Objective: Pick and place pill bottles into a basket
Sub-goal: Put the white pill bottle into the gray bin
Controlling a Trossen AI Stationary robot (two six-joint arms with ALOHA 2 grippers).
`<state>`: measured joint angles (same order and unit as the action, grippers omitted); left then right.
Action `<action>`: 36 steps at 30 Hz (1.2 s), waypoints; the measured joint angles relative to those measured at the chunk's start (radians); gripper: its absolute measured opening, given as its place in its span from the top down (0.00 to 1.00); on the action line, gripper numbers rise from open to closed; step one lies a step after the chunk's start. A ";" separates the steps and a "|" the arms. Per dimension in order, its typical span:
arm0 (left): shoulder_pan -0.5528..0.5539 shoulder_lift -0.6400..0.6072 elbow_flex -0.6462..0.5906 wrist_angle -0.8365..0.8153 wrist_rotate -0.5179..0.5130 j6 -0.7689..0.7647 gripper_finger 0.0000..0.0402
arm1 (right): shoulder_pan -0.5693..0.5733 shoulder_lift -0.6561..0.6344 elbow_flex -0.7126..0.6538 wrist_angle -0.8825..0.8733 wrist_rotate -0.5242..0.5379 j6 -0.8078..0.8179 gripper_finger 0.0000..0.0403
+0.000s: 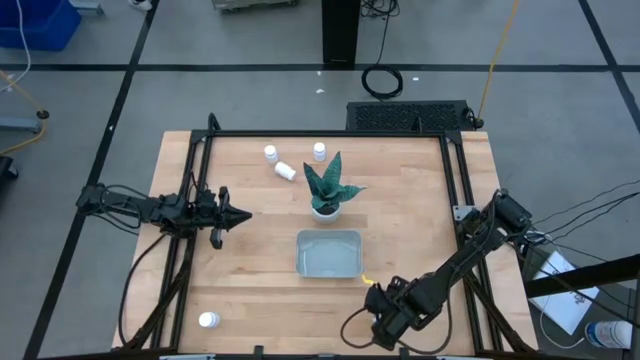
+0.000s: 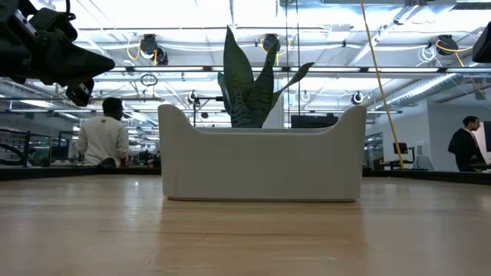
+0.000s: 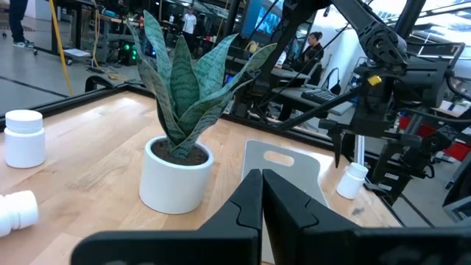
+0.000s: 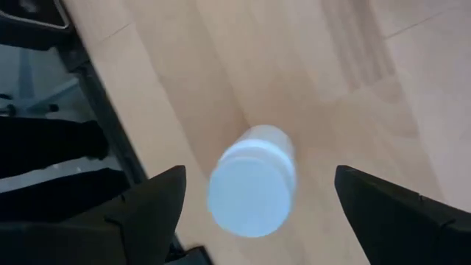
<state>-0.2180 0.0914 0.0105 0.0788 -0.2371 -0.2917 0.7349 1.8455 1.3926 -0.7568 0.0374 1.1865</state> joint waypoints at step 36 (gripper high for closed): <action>0.000 0.000 0.000 0.000 0.000 0.000 0.97 | -0.003 0.027 0.003 0.045 -0.040 0.012 0.62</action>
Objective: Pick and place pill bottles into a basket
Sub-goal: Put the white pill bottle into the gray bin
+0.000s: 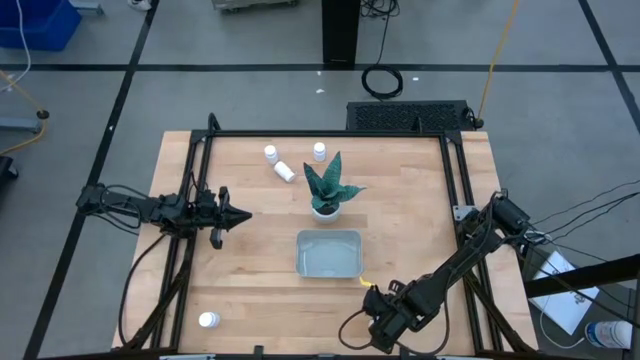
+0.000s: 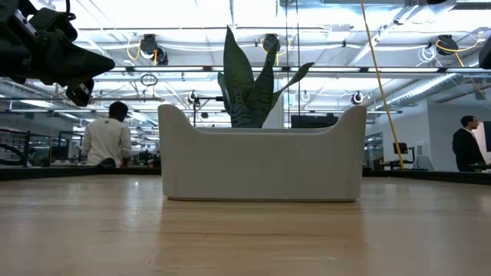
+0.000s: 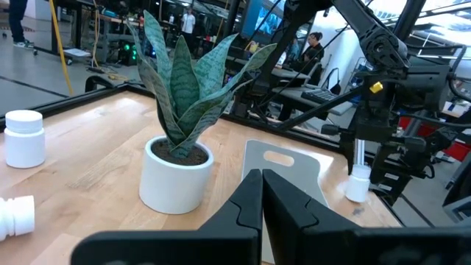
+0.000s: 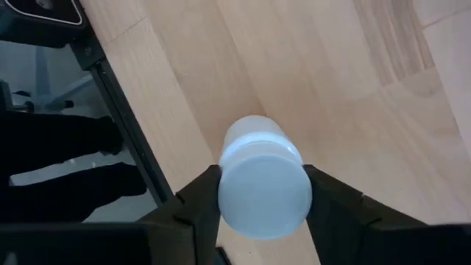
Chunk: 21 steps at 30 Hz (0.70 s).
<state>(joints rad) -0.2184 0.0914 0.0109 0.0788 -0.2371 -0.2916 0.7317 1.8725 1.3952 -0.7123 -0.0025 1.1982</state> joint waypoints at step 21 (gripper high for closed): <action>0.000 0.000 0.000 0.000 0.000 0.000 0.97 | -0.219 -0.276 -0.002 -0.104 0.078 -0.164 0.62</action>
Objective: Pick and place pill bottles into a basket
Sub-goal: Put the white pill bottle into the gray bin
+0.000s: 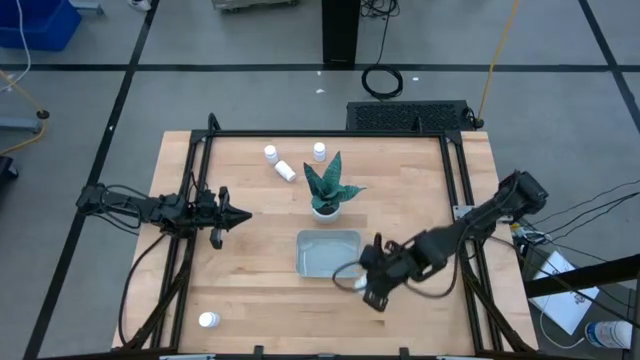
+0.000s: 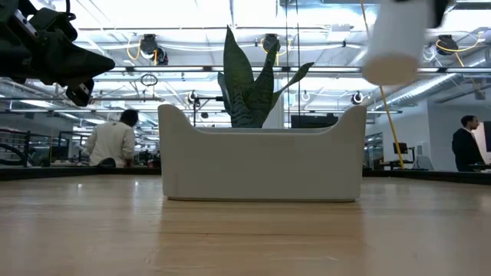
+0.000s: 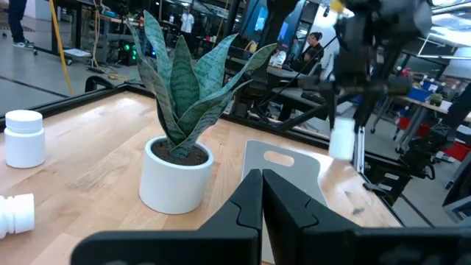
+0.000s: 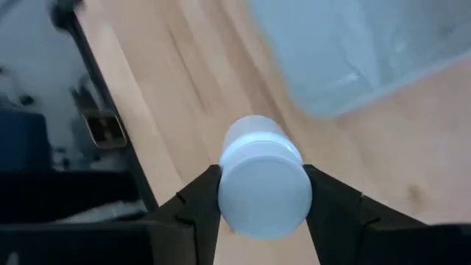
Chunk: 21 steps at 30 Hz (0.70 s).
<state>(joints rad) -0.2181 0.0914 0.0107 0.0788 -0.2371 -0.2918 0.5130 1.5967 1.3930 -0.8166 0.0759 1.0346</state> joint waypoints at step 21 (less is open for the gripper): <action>0.000 0.000 0.000 0.000 0.000 0.000 0.97 | -0.299 0.053 0.298 -0.311 -0.051 -0.483 0.62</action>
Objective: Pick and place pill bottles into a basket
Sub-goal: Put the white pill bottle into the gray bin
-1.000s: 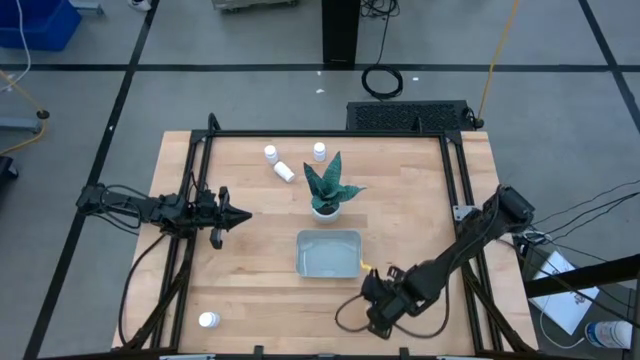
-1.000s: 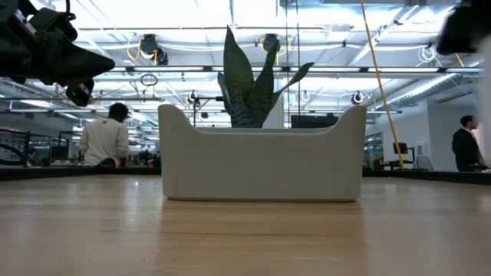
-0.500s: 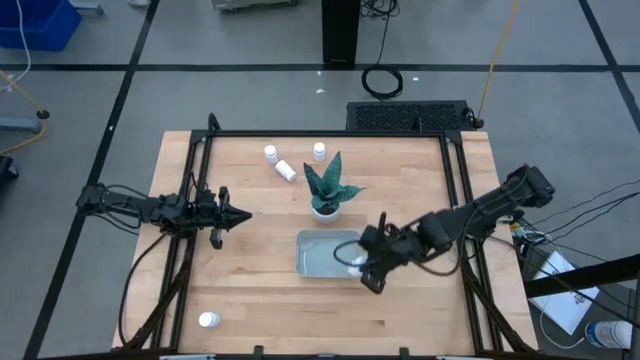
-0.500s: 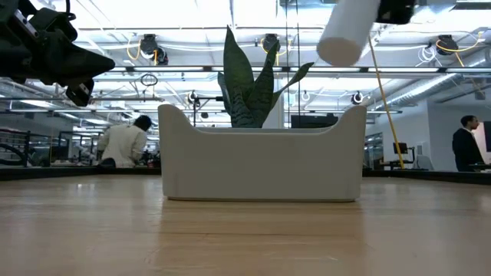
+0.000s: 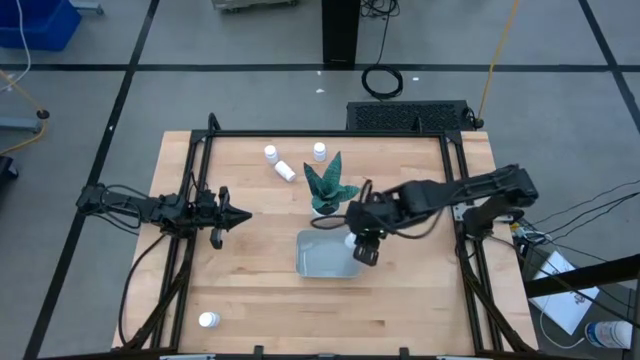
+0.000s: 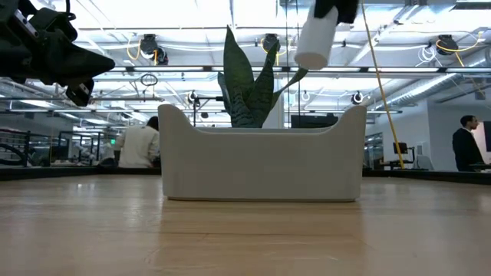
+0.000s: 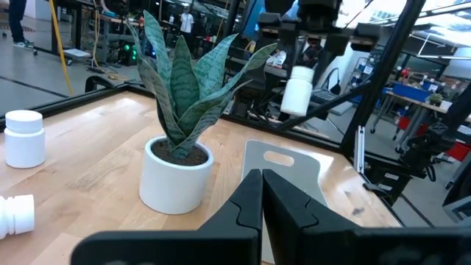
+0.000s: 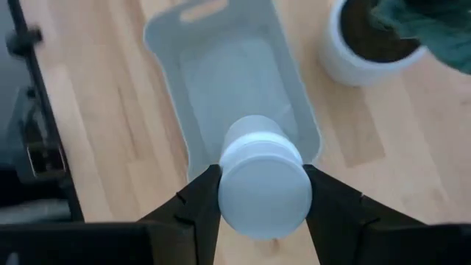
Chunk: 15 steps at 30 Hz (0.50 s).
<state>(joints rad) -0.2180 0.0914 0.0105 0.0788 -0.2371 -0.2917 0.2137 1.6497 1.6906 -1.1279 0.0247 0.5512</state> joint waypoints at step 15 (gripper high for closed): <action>0.000 0.000 0.000 0.000 0.000 0.000 0.97 | -0.031 0.226 0.102 -0.020 -0.049 -0.269 0.62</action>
<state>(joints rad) -0.2180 0.0914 0.0107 0.0788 -0.2369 -0.2920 0.1825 1.8762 1.7926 -1.1483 -0.0246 0.2822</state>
